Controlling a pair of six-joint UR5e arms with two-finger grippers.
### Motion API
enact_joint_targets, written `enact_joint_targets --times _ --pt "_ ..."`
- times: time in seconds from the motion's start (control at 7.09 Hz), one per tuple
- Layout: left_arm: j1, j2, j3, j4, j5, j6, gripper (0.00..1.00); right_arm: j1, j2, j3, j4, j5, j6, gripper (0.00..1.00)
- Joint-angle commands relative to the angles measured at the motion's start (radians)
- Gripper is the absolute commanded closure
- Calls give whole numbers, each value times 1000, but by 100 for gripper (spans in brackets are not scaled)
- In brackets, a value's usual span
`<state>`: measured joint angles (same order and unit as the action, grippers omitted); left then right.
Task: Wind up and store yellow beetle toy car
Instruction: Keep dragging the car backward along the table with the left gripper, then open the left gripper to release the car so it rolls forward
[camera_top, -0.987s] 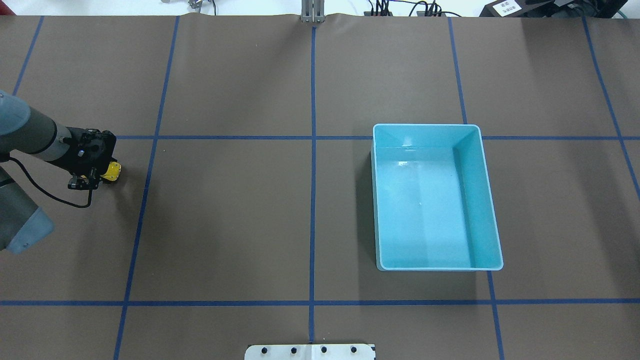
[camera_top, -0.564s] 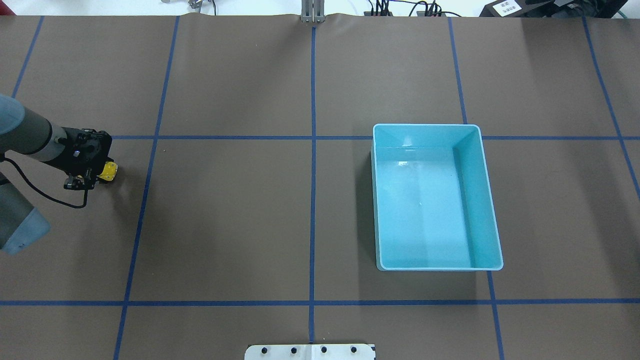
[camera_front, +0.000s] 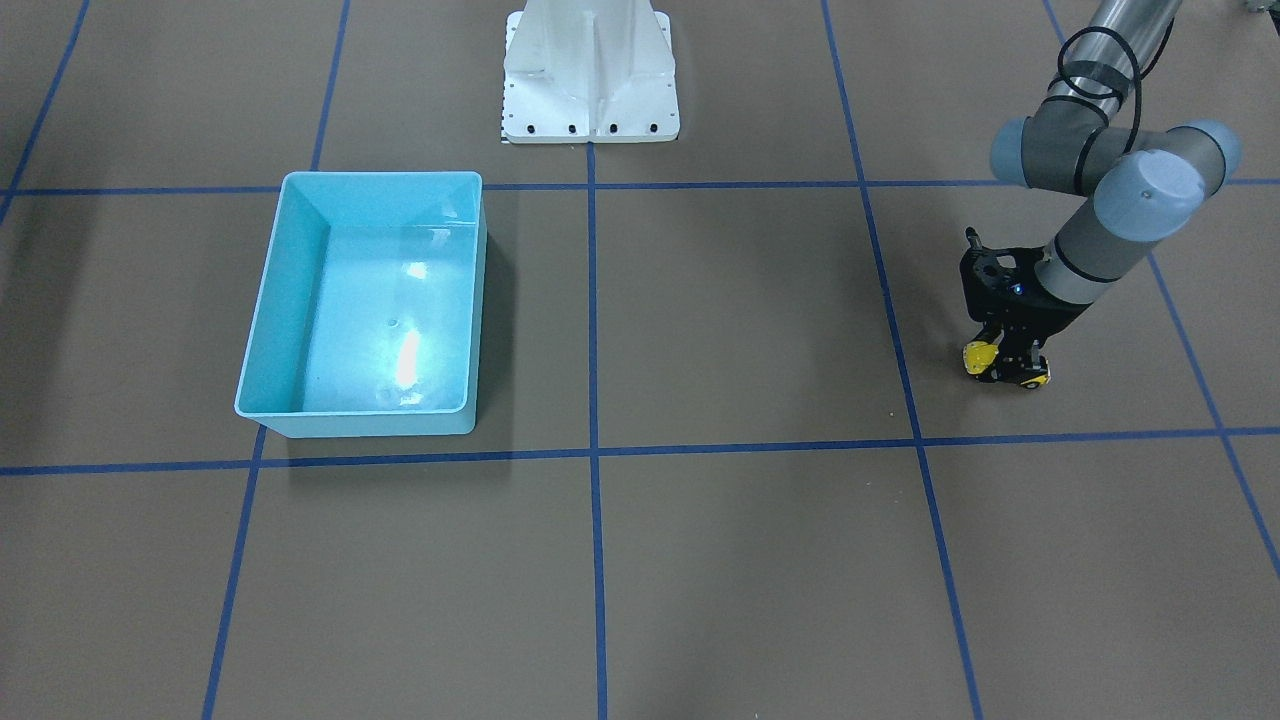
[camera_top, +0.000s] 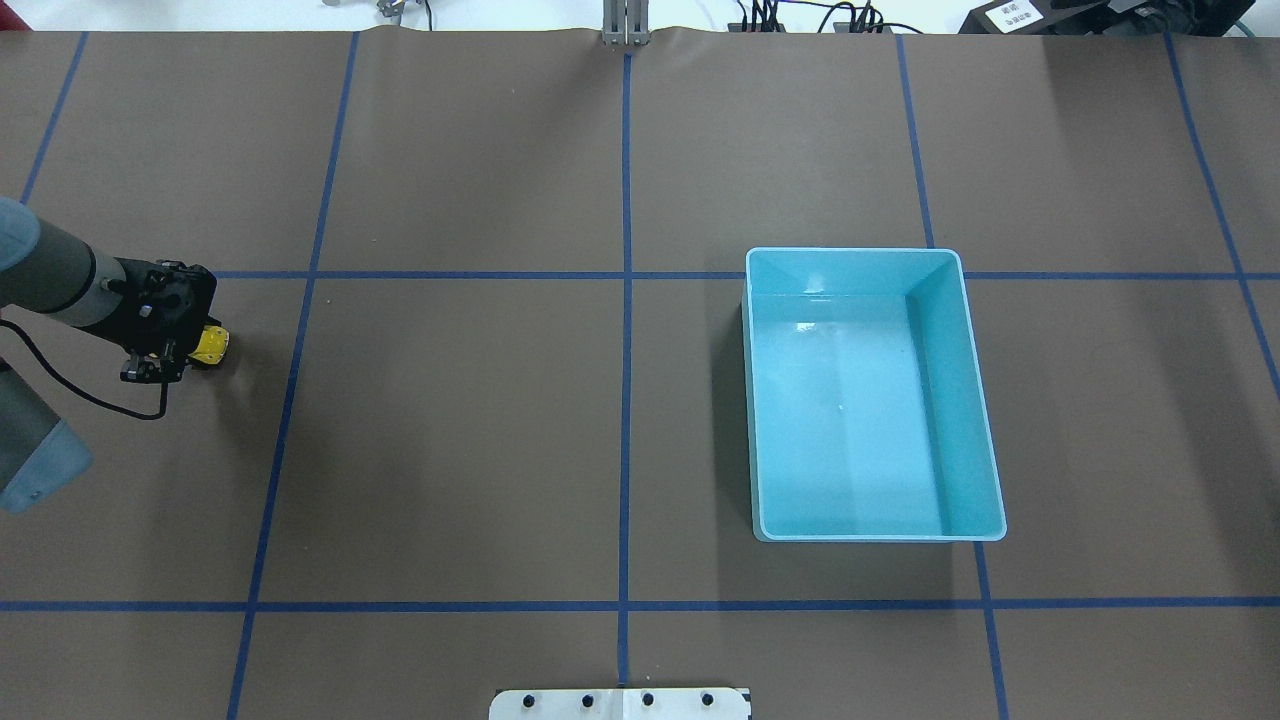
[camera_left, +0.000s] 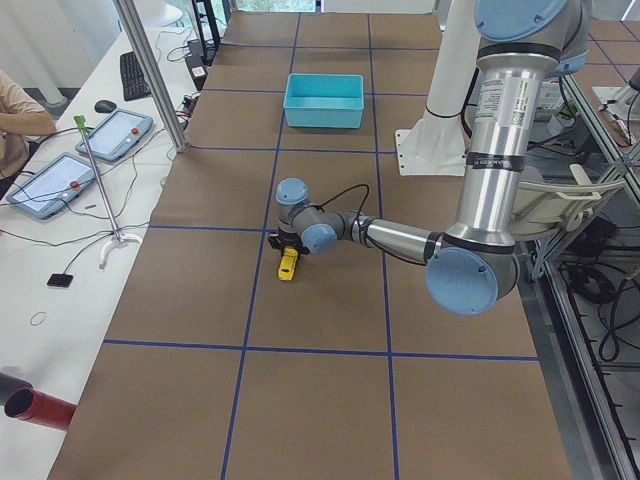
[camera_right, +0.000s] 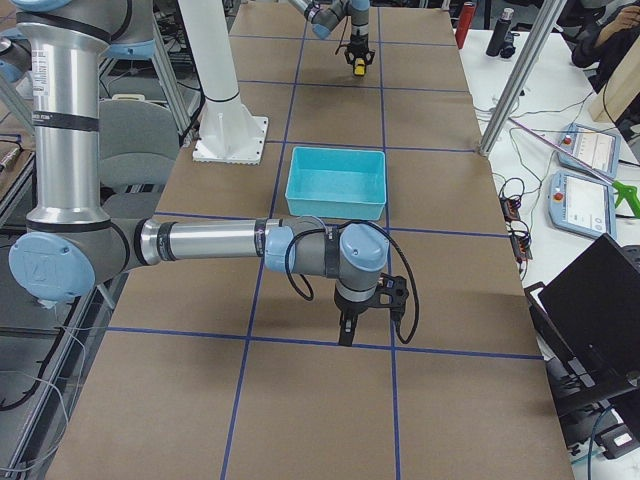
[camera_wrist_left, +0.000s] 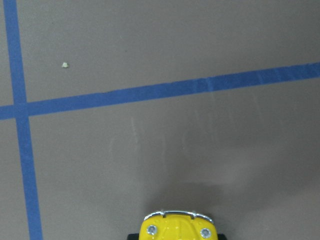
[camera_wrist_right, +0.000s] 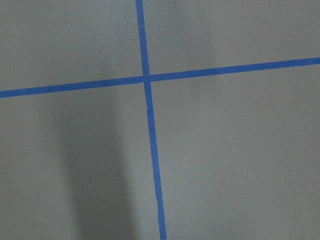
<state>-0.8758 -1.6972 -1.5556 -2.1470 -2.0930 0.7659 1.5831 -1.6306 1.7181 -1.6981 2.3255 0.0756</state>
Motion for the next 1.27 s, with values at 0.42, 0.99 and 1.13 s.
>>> enact_joint_targets --times 0.42,0.99,1.13 --pt "-6 -1 3 -1 1 -4 0 0 0 0 0 2 1 0" --pt "-116 -1 20 48 -74 -11 0 0 0 0 0 2 1 0" --pt "-185 1 52 105 -106 -32 0 0 2 0 0 2 1 0"
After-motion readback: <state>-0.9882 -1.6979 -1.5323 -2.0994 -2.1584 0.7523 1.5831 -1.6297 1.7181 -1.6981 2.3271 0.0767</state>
